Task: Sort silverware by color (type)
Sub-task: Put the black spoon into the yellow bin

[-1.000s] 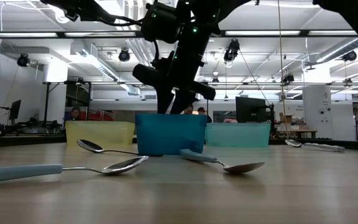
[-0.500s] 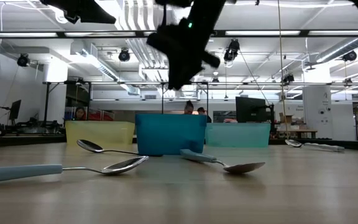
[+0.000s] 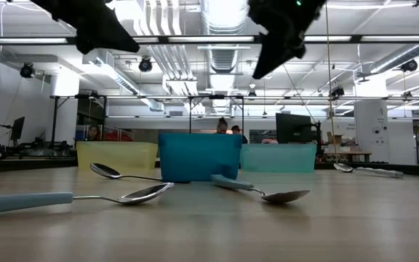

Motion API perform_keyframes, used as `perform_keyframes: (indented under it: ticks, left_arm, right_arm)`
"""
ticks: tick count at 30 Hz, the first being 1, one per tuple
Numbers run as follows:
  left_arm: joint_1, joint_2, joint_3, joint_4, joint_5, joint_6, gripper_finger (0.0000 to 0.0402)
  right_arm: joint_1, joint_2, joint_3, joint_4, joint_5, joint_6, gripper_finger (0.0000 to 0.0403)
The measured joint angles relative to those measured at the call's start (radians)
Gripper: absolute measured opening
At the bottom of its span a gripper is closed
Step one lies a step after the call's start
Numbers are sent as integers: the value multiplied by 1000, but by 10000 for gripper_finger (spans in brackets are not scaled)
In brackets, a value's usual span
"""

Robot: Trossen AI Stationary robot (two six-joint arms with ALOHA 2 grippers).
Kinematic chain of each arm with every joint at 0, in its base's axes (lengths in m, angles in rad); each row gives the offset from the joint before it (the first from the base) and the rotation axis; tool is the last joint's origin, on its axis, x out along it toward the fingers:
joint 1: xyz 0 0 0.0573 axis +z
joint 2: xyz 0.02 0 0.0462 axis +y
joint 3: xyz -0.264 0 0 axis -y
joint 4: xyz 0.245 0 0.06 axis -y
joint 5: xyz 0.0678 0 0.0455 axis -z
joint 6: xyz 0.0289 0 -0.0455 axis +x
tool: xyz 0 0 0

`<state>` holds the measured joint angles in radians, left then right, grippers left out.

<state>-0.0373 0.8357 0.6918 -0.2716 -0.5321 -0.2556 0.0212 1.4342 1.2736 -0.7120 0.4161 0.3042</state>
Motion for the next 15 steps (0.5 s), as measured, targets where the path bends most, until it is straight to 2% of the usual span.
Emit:
perform_keyframes:
  ticks: [7,11,15]
  left_arm:
    - [-1,81,0,90,-13,7,15]
    - [0,112,0,159,-59,104,15]
    - [0,129,0,219,-196,194,15]
  right_arm:
    - [-61,-195,-297,267,31,34,31]
    - [-138,-255,-379,256,31,80,31]
    - [-217,-300,-412,239,22,99,31]
